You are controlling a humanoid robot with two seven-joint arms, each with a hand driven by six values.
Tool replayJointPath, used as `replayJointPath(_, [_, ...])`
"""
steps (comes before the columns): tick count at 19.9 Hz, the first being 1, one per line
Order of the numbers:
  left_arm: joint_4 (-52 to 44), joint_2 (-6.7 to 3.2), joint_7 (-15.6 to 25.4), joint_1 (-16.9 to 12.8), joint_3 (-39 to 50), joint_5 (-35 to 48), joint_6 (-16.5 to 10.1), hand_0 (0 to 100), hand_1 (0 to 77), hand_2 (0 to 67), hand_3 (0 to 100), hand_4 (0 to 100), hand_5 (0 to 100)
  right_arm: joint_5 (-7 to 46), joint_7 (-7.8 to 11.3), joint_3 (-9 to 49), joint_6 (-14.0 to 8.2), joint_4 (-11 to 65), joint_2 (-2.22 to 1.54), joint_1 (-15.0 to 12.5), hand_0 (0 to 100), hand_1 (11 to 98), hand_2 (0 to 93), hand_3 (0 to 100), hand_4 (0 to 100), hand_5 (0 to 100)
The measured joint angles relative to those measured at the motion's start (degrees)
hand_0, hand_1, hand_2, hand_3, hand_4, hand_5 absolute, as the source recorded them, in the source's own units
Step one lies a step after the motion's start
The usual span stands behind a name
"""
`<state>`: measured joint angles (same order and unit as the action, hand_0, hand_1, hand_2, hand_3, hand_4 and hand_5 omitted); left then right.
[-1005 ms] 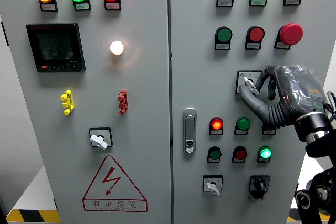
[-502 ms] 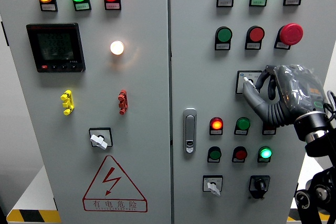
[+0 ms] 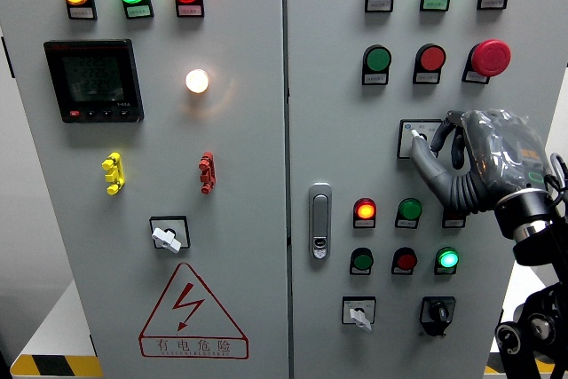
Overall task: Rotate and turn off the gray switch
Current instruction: 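Twist the right hand to rotate the white switch handle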
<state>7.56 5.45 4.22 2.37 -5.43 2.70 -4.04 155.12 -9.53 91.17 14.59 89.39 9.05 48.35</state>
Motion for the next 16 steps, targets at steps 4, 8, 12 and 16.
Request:
replayJointPath(4, [0.0,0.0,0.0,0.0,0.0,0.0,0.0,89,0.0,13.3,19,8,11,0.0,-0.13,-0.2,0.0,0.0,0.06,0.0,66,32.8,67.2,94,100,100])
replayJointPath(8, [0.0,0.0,0.0,0.0,0.0,0.0,0.0,89,0.0,13.3,19,8,11,0.1,-0.14,-0.4,0.0,0.0,0.06,0.0,71,28.7,66.3,94,100,100])
replayJointPath(12, [0.0,0.0,0.0,0.0,0.0,-0.1,0.0,89,0.0,13.3,19,8,11,0.1,-0.72,-0.8,0.1,-0.1,0.06,0.4,68,29.3,66.4,94,100,100])
replayJointPath(16, [0.0,0.0,0.0,0.0,0.0,0.0,0.0,89,0.0,13.3,19,8,11,0.1,-0.91,-1.0,0.1,-0.3,0.08,0.8,65,31.6,67.0,94,100,100])
